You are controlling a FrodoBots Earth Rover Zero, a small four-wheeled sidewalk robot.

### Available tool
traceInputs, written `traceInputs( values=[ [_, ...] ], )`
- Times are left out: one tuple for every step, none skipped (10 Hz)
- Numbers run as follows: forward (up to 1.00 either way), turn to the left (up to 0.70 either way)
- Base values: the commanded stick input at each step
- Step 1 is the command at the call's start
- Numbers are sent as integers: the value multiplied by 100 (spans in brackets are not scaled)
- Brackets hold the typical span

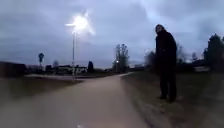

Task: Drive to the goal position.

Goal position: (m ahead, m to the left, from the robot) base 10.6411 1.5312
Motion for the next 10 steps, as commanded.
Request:
traceInputs(
  values=[
    [100, 4],
    [100, 4],
    [100, 4],
    [100, 4],
    [100, 4],
    [100, 4],
    [100, 4],
    [100, 4],
    [100, 4],
    [100, 4]
  ],
)
